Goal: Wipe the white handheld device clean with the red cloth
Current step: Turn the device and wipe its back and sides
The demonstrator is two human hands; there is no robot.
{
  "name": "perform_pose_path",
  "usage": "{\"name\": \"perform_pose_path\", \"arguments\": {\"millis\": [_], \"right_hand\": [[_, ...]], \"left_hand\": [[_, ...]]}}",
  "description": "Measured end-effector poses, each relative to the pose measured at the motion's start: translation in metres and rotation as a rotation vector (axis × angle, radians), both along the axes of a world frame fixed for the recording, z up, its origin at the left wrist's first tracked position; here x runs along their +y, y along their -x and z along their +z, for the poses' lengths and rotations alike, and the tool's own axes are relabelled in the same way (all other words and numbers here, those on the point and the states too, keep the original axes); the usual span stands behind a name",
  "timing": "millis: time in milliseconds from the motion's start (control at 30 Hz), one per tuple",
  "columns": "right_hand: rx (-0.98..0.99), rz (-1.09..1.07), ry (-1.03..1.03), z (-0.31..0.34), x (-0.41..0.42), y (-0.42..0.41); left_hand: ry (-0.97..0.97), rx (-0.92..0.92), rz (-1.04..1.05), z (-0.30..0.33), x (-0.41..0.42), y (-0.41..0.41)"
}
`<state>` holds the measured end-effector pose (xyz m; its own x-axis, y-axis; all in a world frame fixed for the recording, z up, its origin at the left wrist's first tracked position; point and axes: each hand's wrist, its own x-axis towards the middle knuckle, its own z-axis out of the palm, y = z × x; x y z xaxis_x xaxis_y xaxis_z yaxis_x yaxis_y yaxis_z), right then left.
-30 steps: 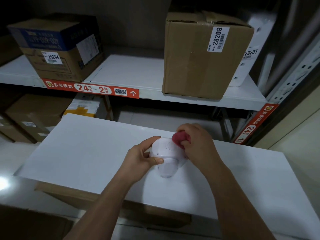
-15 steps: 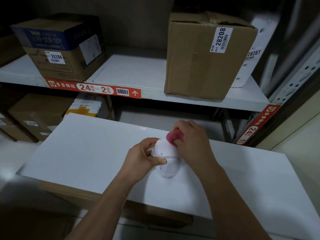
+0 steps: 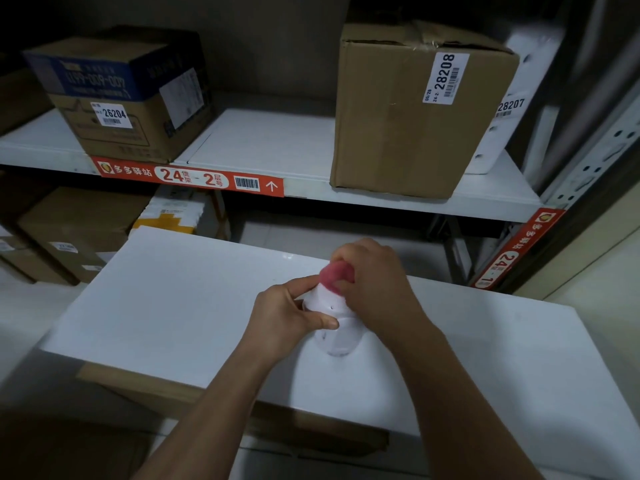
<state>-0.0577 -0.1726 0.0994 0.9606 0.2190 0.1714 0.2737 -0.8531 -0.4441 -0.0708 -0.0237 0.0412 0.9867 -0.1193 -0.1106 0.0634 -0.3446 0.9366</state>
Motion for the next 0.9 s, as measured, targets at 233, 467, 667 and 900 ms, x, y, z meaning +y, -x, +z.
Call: {"name": "perform_pose_path", "arguments": {"millis": [233, 467, 667, 900], "right_hand": [[0.210, 0.041, -0.076, 0.015, -0.031, 0.012], [0.087, -0.002, -0.061, 0.005, -0.002, -0.002], [0.104, -0.257, -0.213, -0.017, -0.026, -0.011], [0.357, -0.339, -0.420, -0.022, -0.061, 0.020]], "left_hand": [[0.000, 0.029, 0.023, 0.002, -0.001, 0.001], [-0.027, -0.002, 0.016, 0.000, -0.001, 0.002], [-0.073, 0.011, 0.050, -0.001, -0.003, 0.001], [-0.078, 0.044, 0.041, 0.002, -0.003, 0.001]]}}
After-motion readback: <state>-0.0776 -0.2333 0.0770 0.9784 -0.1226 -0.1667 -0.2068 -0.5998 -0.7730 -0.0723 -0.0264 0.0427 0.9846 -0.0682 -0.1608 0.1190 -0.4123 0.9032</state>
